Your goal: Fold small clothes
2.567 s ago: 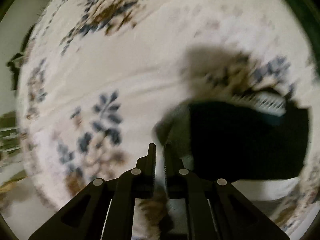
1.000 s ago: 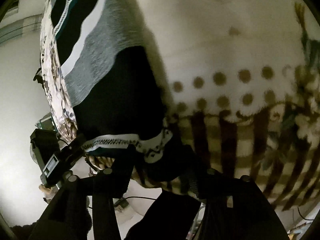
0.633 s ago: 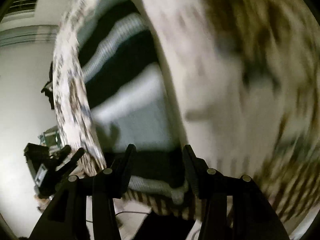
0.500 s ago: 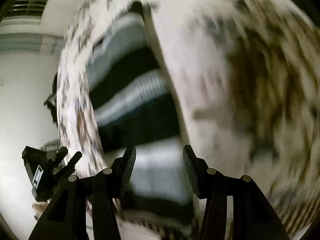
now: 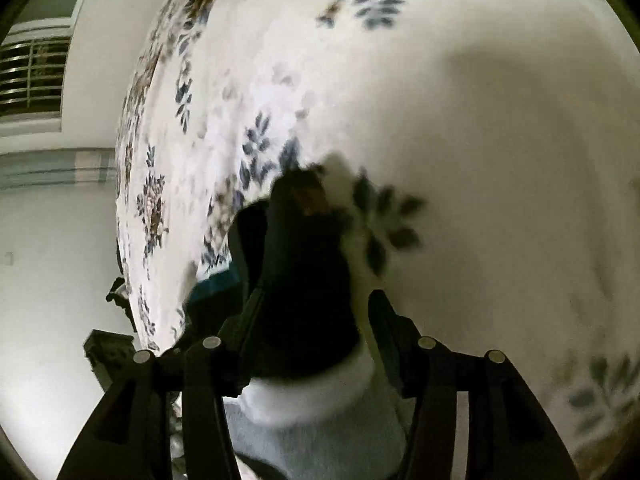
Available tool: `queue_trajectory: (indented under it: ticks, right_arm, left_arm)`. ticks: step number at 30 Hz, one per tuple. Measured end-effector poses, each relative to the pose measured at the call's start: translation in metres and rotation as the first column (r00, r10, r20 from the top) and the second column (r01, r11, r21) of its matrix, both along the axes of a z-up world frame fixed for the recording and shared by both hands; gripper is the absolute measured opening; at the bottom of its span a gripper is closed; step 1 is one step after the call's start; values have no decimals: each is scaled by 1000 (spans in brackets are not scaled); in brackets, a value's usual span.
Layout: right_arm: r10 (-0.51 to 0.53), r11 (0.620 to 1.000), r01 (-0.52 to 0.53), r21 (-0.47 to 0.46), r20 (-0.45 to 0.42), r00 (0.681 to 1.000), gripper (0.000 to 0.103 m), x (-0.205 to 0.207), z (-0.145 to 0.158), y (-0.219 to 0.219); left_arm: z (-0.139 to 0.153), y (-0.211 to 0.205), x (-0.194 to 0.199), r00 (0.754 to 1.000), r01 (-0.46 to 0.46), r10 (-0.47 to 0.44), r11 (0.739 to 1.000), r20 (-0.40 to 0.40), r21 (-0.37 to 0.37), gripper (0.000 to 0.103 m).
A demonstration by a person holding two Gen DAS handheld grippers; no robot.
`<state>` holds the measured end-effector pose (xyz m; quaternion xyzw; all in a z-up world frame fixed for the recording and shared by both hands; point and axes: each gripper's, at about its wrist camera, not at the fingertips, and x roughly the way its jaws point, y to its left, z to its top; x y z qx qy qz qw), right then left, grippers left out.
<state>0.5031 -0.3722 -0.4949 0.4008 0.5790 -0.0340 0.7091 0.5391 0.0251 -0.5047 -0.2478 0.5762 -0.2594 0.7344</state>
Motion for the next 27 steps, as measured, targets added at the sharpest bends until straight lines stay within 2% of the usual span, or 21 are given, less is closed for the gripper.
queue_trajectory:
  ticks: [1, 2, 4, 7, 10, 13, 14, 15, 16, 17, 18, 20, 22, 24, 27]
  right_arm:
    - [11, 1000, -10, -25, 23, 1000, 7, 3, -1, 2]
    - [30, 998, -28, -59, 35, 999, 4, 8, 1, 2]
    - [9, 993, -4, -115, 40, 999, 3, 12, -1, -7]
    - [-34, 990, 30, -136, -23, 999, 3, 13, -19, -21]
    - [-19, 989, 11, -146, -59, 998, 3, 21, -28, -15]
    - [9, 994, -18, -111, -78, 997, 6, 25, -21, -13]
    - [24, 995, -31, -92, -79, 997, 11, 21, -16, -14]
    - [42, 996, -48, -73, -84, 996, 26, 16, -9, -14]
    - [67, 995, -72, -62, -83, 994, 38, 12, 0, -12]
    - [86, 993, -91, -71, -68, 994, 60, 3, 11, -10]
    - [107, 990, -111, -87, -54, 993, 70, -6, 21, -8]
    - [167, 979, -171, -113, -45, 985, 74, -28, 37, 2]
    - [216, 966, -221, -132, -51, 975, 78, -52, 49, 15]
    - [260, 956, -264, -128, -46, 965, 90, -84, 59, 27]
    - [303, 945, -308, -113, -55, 951, 93, -139, 68, 40]
  left_arm:
    - [2, -1, 0, 1000, 6, -6, 1000, 22, 6, 14]
    - [2, -2, 1, 999, 14, -15, 999, 41, 31, 14]
    - [-9, -5, 6, 999, 33, -36, 997, 34, 68, 14]
    - [-22, -5, 19, 1000, 30, -31, 998, 7, 59, 15]
    - [-14, -6, 22, 999, 42, -43, 997, 12, 59, 16]
    - [-1, -4, 16, 998, 56, -58, 996, 21, 75, 19]
    - [7, -1, 10, 998, 56, -58, 994, 23, 98, 21]
    - [11, 1, 6, 998, 52, -55, 993, 26, 109, 21]
    - [19, 7, -3, 998, 45, -49, 991, 32, 123, 26]
    - [24, 11, -11, 999, 37, -42, 989, 30, 146, 35]
    - [26, 15, -19, 999, 26, -31, 984, 23, 175, 65]
    - [28, 21, -38, 1000, -1, -3, 969, 18, 248, 93]
    - [26, 27, -59, 1000, -18, 17, 958, 7, 287, 93]
    - [23, 36, -86, 999, -29, 39, 955, -28, 296, 93]
    - [30, 48, -132, 998, -39, 53, 956, -38, 292, 93]
